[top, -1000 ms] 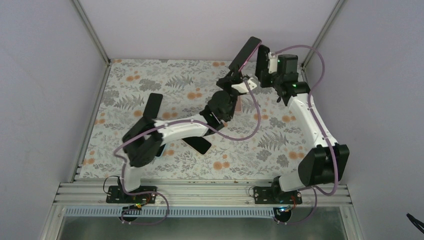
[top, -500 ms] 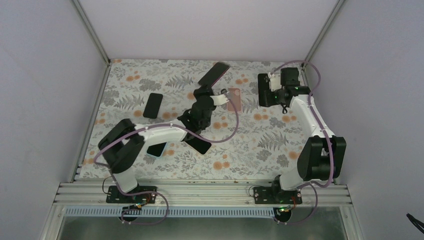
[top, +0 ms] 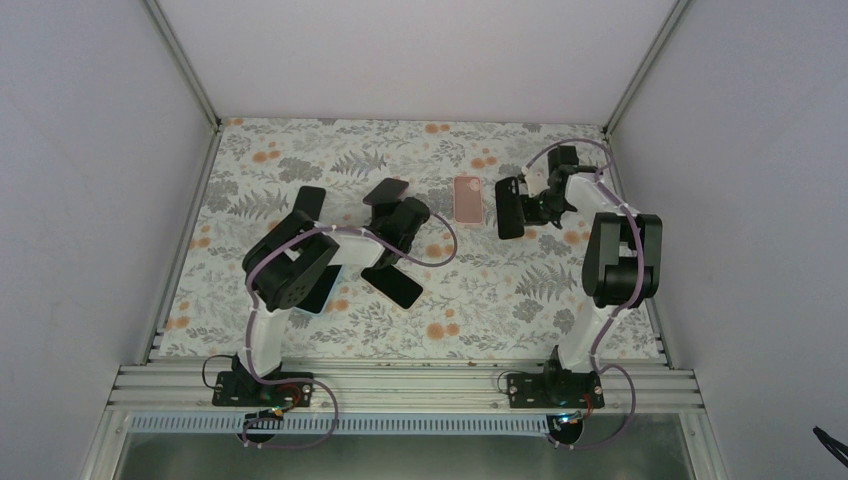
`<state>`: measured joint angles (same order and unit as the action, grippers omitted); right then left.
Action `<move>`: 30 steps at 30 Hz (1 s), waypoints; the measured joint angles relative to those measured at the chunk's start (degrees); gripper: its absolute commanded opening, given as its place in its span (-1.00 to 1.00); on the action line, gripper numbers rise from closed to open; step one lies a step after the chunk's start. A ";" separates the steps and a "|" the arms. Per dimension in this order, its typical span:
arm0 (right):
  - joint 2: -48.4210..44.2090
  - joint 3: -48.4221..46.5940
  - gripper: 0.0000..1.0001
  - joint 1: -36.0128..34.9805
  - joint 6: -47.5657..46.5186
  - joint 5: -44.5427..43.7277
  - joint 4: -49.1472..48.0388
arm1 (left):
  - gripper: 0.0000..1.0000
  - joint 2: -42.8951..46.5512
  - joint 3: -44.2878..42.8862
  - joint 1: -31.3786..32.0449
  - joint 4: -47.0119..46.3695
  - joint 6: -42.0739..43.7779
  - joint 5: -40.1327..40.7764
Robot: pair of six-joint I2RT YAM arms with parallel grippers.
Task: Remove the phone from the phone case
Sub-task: Place the phone case at the center of the board.
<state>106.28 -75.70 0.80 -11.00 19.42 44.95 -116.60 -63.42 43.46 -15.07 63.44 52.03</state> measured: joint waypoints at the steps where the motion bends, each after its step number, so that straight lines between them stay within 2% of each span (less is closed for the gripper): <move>1: 0.63 -0.74 -0.93 0.52 0.02 0.66 0.37 | -0.74 -0.74 -0.50 0.04 1.36 -0.94 -0.26; 4: 2.08 -2.86 -0.93 2.32 0.00 2.34 1.22 | -0.26 -1.46 -1.38 0.35 5.53 -4.13 -0.70; 6: 2.97 -4.04 -0.82 3.63 -0.11 3.34 2.10 | -0.04 -1.42 -1.73 0.55 9.57 -6.34 -2.47; 9: 5.55 -5.90 -0.39 4.98 -1.05 4.66 4.59 | 0.24 -1.42 -1.70 1.18 15.19 -8.48 -4.35; 12: 8.24 -6.36 -0.02 5.64 -2.43 5.53 6.69 | 0.39 0.33 -2.03 2.01 19.10 -10.45 -6.23; 15: 10.05 -6.16 0.27 5.66 -4.02 5.55 9.62 | 0.73 1.86 -1.92 2.93 22.45 -11.54 -7.96; 17: 9.18 -5.05 0.56 5.62 -4.31 2.91 9.86 | 0.99 3.54 -1.95 3.78 25.09 -13.11 -9.75; 21: 0.55 -0.76 0.97 5.66 -6.36 -7.61 9.03 | 1.00 8.24 -3.65 5.99 35.89 -16.98 -19.71; 26: -17.97 0.83 1.00 2.73 -10.05 -19.34 8.09 | 1.00 15.19 -12.90 6.93 53.51 -21.46 -39.06; 30: -27.36 1.36 0.99 -7.23 -11.02 -21.14 9.55 | 1.00 24.74 -19.21 4.76 59.87 -24.72 -47.25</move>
<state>78.91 -74.35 -6.44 -22.02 -1.72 54.50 -91.85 -82.63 48.23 44.80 38.72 4.78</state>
